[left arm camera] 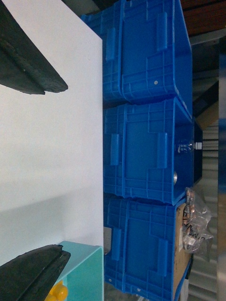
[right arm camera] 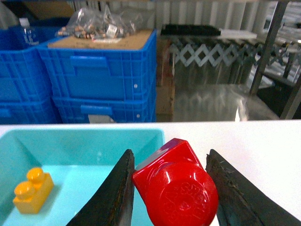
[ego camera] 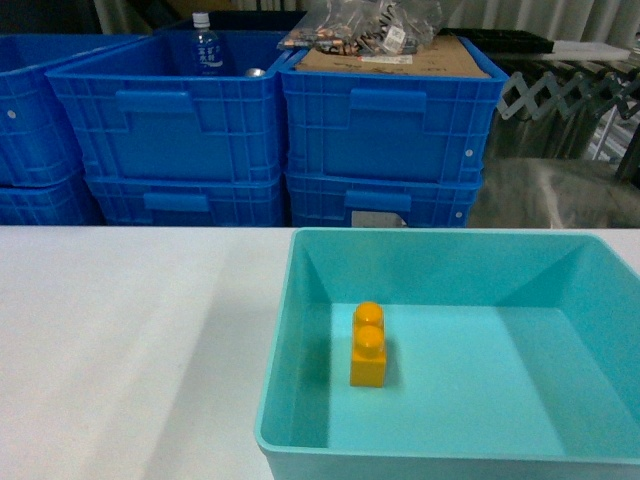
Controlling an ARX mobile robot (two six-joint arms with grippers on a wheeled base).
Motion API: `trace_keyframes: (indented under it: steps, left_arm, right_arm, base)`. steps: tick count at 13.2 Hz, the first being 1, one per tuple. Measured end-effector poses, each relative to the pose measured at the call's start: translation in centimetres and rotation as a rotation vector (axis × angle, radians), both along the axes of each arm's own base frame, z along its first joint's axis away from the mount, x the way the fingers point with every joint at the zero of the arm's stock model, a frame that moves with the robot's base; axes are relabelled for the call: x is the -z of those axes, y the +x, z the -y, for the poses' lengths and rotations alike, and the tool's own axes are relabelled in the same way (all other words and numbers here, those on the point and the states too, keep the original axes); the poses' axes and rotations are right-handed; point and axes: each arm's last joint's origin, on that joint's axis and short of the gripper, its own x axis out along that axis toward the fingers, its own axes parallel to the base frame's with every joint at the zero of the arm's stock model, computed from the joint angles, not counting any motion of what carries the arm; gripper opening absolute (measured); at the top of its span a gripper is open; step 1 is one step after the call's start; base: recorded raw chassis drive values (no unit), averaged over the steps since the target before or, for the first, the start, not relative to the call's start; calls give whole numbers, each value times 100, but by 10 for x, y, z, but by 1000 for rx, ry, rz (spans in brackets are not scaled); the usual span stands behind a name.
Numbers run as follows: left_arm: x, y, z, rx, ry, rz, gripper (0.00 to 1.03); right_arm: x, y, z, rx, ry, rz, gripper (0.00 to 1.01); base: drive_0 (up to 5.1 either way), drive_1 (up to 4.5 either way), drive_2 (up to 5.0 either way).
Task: Pick red block from blue box to shelf
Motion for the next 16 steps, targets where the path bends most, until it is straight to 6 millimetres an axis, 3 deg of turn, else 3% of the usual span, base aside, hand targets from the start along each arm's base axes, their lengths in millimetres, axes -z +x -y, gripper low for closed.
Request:
trace_keyframes:
  steps: [2, 16]
  left_arm:
    - [0, 0, 0, -1, 0, 0, 98]
    - [0, 0, 0, 0, 0, 0, 98]
  right_arm:
    - [8, -5, 0, 0, 0, 4, 38]
    - [9, -36, 0, 0, 0, -19, 38]
  base:
    - [0, 0, 0]
    - [0, 0, 0]
